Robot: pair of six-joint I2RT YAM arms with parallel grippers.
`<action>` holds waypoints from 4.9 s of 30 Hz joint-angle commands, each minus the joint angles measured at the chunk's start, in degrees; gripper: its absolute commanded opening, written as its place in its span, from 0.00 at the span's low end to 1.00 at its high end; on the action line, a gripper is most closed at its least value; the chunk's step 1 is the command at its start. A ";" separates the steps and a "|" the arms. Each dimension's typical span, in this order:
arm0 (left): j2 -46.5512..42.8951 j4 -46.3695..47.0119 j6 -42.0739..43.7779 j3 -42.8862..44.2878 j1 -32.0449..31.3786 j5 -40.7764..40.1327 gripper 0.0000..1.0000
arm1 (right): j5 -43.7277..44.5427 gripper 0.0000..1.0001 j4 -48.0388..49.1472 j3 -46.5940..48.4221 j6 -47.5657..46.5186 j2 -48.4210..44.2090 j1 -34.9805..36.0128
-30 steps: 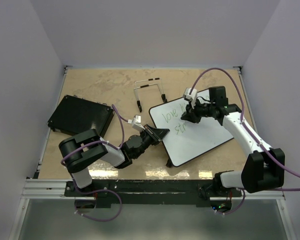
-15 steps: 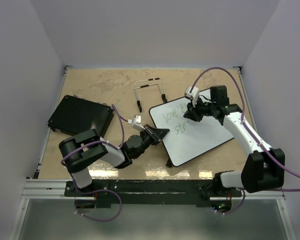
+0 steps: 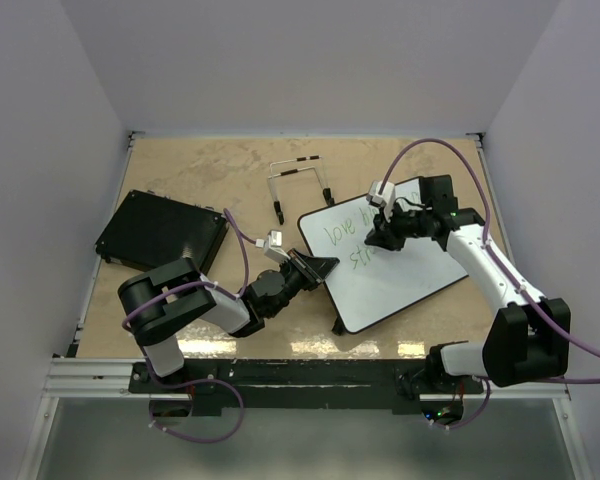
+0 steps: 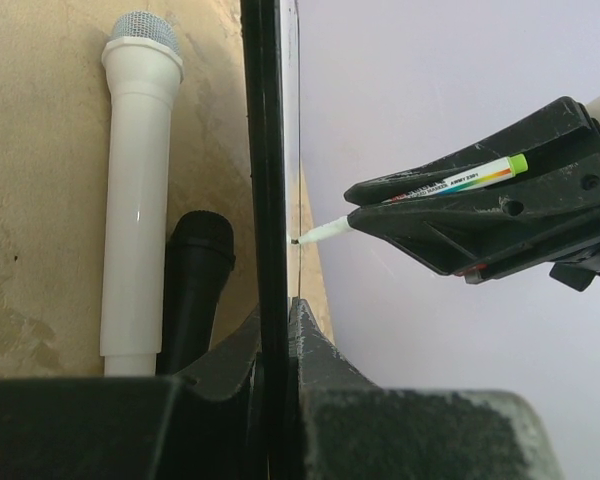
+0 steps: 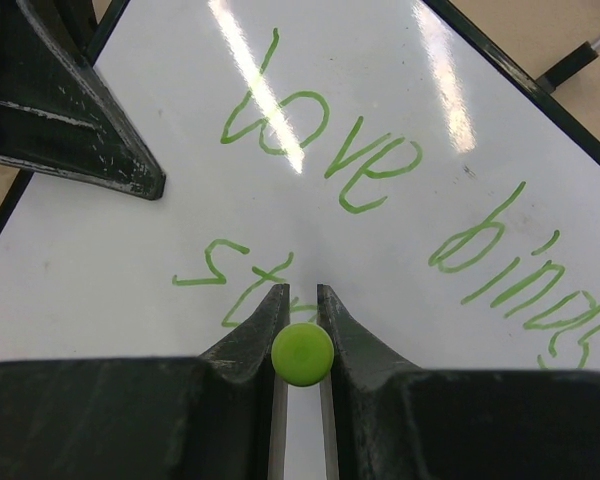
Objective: Write a sentence on the whiteboard
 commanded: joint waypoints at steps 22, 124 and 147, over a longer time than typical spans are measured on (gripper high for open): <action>-0.63 15.97 3.44 0.27 0.11 0.52 0.00 | -6.47 0.00 -0.65 3.46 1.03 -4.33 -7.03; 0.87 17.90 3.17 0.71 0.20 1.66 0.00 | -6.20 0.00 4.80 4.25 4.89 5.51 -6.68; -0.19 17.90 3.43 0.09 0.55 1.66 0.00 | -0.58 0.00 7.00 3.99 7.10 5.69 -6.95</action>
